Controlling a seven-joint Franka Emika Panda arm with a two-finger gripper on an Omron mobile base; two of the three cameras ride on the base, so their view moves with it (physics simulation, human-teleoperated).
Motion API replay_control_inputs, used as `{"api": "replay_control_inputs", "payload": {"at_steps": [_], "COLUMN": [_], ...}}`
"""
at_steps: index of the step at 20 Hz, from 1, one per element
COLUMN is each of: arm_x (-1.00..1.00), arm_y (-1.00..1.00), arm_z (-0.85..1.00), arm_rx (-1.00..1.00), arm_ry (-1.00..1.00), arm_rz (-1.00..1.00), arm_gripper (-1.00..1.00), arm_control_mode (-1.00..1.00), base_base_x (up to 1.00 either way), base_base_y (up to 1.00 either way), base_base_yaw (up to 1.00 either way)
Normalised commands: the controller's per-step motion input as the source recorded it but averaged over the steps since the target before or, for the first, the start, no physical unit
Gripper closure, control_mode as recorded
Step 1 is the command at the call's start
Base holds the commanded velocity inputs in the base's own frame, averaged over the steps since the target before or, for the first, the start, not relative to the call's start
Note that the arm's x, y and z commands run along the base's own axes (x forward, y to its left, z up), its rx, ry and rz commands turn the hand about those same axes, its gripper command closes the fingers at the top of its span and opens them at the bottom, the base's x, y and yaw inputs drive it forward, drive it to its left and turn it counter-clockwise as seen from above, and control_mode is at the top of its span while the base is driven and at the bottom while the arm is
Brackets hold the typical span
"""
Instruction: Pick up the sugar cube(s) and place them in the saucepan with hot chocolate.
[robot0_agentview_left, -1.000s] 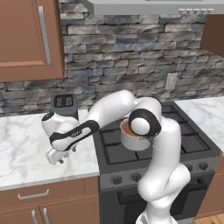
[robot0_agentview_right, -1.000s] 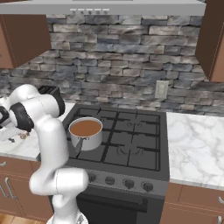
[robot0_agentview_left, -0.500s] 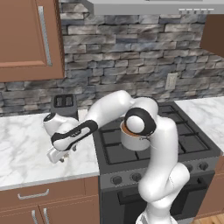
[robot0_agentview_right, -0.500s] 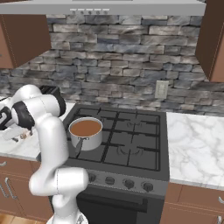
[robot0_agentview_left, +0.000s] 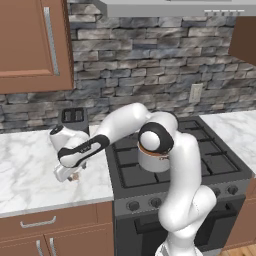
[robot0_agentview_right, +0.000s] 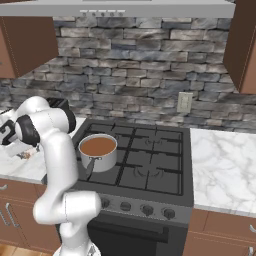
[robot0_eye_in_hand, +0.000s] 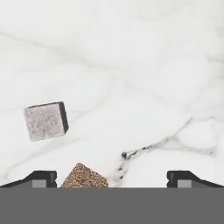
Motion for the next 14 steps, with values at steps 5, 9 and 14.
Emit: {"api": "replay_control_inputs", "payload": {"at_steps": [5,9,14], "arm_x": [0.02,-0.08,-0.09], "arm_y": [0.02,0.00,0.00], "arm_z": [-0.06,-0.15,-0.16], "arm_rx": [0.00,0.00,0.00], "arm_ry": [0.00,0.00,0.00], "arm_rz": [0.00,0.00,0.00], "arm_gripper": [-1.00,-1.00,-1.00], "arm_control_mode": [-1.00,-1.00,-1.00], "base_base_x": [0.00,0.00,0.00], "base_base_y": [0.00,0.00,0.00], "base_base_yaw": [0.00,0.00,0.00]}}
